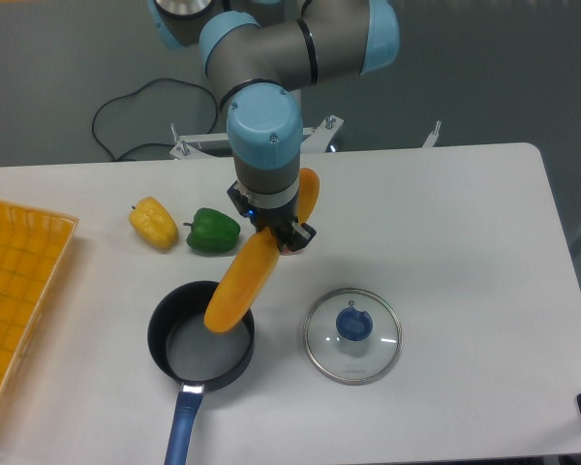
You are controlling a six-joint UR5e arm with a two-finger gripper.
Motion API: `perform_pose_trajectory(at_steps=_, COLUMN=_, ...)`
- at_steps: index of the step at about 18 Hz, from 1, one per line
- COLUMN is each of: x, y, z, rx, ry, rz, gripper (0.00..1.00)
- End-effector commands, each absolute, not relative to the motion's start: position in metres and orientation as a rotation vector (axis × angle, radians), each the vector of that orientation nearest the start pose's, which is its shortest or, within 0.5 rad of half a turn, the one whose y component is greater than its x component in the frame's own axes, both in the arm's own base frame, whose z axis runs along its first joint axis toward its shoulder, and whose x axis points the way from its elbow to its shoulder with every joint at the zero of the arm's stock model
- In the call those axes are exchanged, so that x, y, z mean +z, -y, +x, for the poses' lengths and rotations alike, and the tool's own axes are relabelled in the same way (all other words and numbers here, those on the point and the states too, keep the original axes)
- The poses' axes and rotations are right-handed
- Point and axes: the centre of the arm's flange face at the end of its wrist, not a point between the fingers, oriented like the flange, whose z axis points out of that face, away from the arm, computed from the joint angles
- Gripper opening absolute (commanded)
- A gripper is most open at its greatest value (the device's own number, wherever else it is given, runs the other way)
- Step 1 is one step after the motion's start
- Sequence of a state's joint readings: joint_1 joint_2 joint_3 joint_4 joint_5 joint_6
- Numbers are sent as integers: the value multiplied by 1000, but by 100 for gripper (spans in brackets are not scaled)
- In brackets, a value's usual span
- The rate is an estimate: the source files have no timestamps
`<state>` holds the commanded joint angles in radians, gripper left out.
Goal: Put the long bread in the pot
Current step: 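Hold the long yellow bread in the gripper above the black saucepan, then tilt the held bread upright and lower its end into the saucepan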
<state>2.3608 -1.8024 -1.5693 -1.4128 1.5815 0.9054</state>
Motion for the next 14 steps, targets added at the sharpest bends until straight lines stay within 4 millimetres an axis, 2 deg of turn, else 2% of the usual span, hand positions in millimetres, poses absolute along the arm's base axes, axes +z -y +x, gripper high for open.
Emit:
perform_pose_trajectory(at_steps=2, x=377, y=-497, z=-315, rx=-57, ry=-108, rz=-3214, gripper=45)
perform_pose_trajectory(at_steps=6, x=363, y=-510, z=-309, rx=19, ry=-24, rz=-3289, gripper=45)
perform_pose_trajectory(at_steps=14, x=344, y=-530, z=-285, rx=13, ry=-26, rz=-3320, gripper=45)
